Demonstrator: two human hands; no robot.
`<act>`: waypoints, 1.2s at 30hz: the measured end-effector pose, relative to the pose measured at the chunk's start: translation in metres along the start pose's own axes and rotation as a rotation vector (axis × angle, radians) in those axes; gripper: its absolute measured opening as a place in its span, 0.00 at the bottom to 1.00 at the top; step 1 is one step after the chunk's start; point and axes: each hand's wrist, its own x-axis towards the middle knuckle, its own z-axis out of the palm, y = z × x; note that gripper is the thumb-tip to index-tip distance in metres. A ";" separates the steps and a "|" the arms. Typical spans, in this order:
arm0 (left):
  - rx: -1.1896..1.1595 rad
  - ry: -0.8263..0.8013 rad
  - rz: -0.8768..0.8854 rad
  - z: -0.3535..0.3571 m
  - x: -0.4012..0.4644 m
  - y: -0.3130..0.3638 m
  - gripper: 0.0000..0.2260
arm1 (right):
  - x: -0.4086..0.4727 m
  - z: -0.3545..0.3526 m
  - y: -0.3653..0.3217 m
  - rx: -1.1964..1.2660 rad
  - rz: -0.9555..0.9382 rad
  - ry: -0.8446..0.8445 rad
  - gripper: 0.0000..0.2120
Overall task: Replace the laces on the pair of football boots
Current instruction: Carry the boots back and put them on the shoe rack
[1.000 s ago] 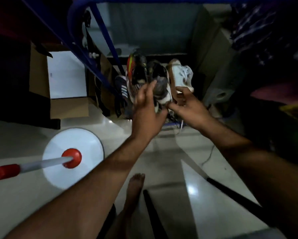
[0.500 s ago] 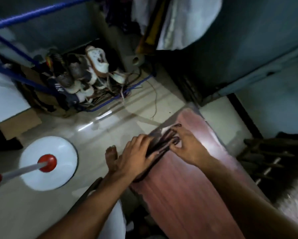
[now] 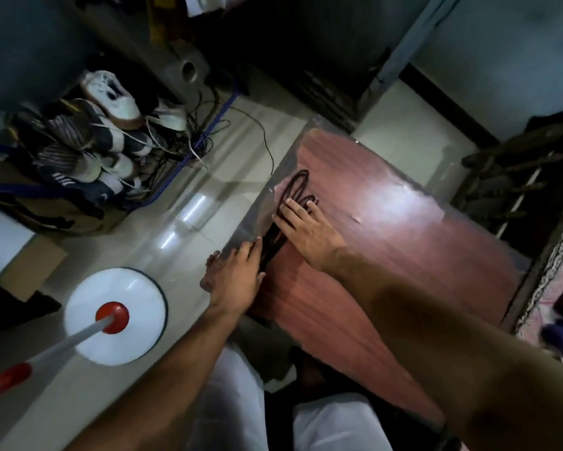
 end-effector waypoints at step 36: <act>0.095 0.021 0.302 -0.487 -0.104 -0.021 0.11 | -0.022 -0.319 -0.045 0.745 -0.089 0.370 0.13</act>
